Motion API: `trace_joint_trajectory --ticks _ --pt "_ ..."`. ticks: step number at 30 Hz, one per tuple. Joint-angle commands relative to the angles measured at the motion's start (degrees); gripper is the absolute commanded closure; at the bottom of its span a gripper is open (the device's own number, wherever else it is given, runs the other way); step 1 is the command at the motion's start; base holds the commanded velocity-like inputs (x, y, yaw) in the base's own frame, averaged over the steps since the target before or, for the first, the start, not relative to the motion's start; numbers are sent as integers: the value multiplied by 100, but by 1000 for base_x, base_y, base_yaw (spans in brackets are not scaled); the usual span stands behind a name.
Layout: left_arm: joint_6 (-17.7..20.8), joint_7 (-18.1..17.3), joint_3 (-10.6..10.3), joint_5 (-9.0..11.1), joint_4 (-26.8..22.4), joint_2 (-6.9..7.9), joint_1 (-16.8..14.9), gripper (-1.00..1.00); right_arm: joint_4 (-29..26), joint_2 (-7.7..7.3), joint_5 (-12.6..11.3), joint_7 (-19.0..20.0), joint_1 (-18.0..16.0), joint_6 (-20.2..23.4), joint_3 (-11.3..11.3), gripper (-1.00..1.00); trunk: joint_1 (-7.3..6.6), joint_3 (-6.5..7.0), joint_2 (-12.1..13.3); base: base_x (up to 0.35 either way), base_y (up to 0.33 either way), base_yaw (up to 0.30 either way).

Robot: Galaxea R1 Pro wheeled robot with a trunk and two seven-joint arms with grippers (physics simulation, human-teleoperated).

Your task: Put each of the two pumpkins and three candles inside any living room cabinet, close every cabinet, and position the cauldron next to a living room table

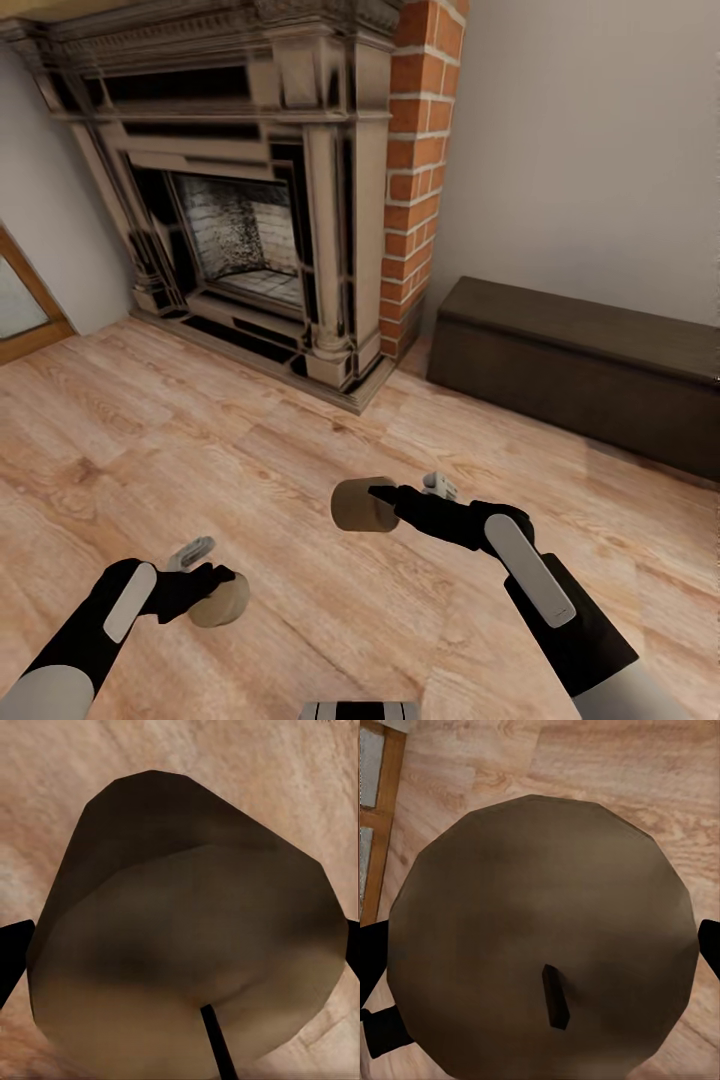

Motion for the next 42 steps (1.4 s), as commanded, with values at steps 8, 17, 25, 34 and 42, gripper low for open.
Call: trace_joint_trajectory --ticks 8,17,25,34,42 --pt "29 9 10 28 -4 23 -1 100 0 2 -60 -73 -4 0 10 100 -22 205 9 -12 0 -183" --pt "76 8 56 83 1 29 -1 100 -5 9 -60 -73 -4 0 10 100 -45 428 21 -155 61 -125" --pt "272 8 225 137 -5 30 -1 100 3 4 -65 -69 -4 0 10 100 -66 597 32 -216 159 -121" --pt "275 10 231 133 -6 32 -1 100 127 12 -69 -56 -4 0 2 100 -89 767 44 -65 44 -260" --pt "277 8 230 133 -6 32 -1 100 159 24 -69 -69 -4 0 1 100 -110 914 55 -1 1 -267"
